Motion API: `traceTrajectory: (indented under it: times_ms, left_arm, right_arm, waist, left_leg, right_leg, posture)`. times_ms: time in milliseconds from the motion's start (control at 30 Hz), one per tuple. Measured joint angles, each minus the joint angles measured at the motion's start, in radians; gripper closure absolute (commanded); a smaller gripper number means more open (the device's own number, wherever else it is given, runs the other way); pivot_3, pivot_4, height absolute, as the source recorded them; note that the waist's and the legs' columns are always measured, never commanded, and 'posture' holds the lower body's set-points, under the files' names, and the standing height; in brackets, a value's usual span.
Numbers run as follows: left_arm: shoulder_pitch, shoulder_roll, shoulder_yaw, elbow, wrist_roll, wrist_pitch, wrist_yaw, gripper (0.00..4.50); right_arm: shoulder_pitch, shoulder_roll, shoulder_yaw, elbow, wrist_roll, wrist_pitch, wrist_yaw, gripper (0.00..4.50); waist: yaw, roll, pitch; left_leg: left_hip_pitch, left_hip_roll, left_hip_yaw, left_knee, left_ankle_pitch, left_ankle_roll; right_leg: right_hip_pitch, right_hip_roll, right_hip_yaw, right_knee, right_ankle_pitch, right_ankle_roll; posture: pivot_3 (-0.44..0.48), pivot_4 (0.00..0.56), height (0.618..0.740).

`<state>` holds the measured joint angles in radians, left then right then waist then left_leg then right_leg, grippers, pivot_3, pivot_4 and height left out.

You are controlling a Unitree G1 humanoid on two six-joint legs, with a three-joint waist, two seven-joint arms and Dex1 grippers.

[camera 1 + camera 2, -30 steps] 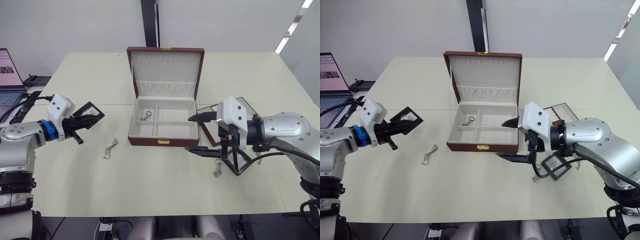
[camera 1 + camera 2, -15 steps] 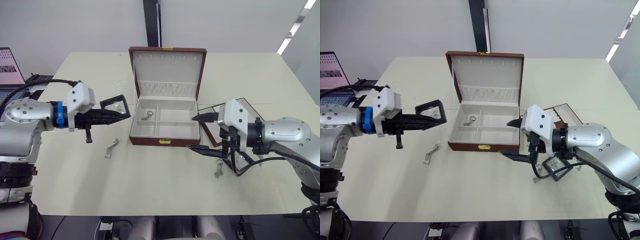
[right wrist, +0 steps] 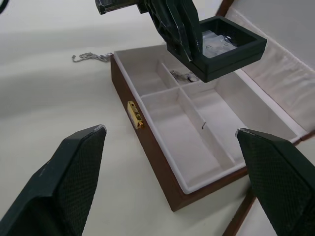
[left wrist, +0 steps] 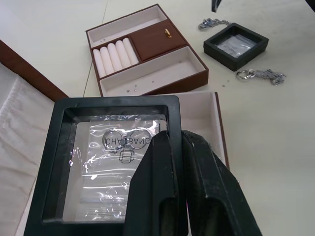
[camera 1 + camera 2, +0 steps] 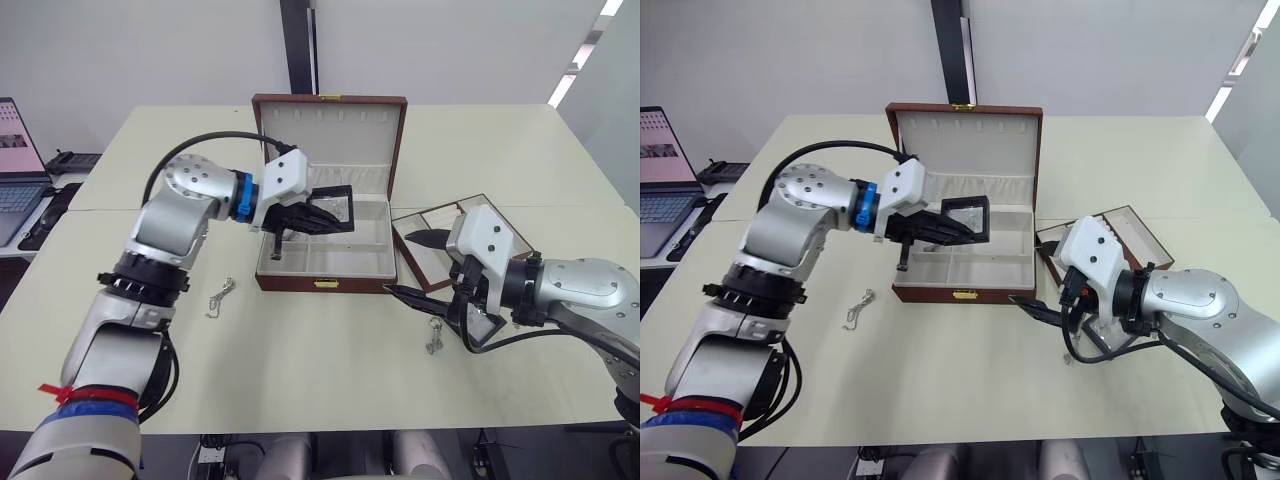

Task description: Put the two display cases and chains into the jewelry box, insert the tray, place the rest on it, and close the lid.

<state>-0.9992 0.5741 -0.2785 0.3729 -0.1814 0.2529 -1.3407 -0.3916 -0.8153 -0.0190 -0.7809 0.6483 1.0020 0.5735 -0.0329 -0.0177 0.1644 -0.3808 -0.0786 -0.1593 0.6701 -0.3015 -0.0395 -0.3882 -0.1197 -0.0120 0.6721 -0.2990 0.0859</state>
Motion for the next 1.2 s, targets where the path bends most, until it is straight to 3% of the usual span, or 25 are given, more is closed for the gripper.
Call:
traceTrajectory:
  times_ms: [467,1000,1200]
  left_arm:
    - [-0.114,-0.153,-0.069,0.502,0.226,-0.409,0.050,4.48]
    - [-0.165,-0.209,-0.061,0.740,0.313,-0.565,0.151,4.48]
    - [-0.189,-0.228,-0.030,0.755,0.309,-0.564,0.125,2.67]
  right_arm:
    - [-0.024,0.022,0.004,0.003,-0.001,0.090,-0.103,0.00]
    - [-0.030,0.038,0.008,0.012,-0.001,0.125,-0.133,0.00]
    - [-0.037,0.039,0.009,0.012,-0.001,0.134,-0.139,0.00]
  waist:
    - [0.001,-0.001,0.001]
    - [0.000,-0.001,0.001]
    - [0.000,-0.001,0.001]
  left_leg:
    - [-0.003,-0.001,-0.001,0.005,0.000,0.000]
    - [-0.003,-0.001,-0.001,0.006,0.000,0.001]
    - [-0.003,-0.001,-0.001,0.006,0.000,0.001]
  right_leg:
    - [-0.001,0.000,-0.001,0.002,0.000,0.000]
    - [-0.001,0.000,-0.001,0.004,0.000,0.000]
    - [-0.001,0.000,-0.001,0.005,0.000,0.000]
  posture:
    - [0.000,0.150,0.740]
    - [0.000,0.150,0.740]
    - [0.000,0.150,0.740]
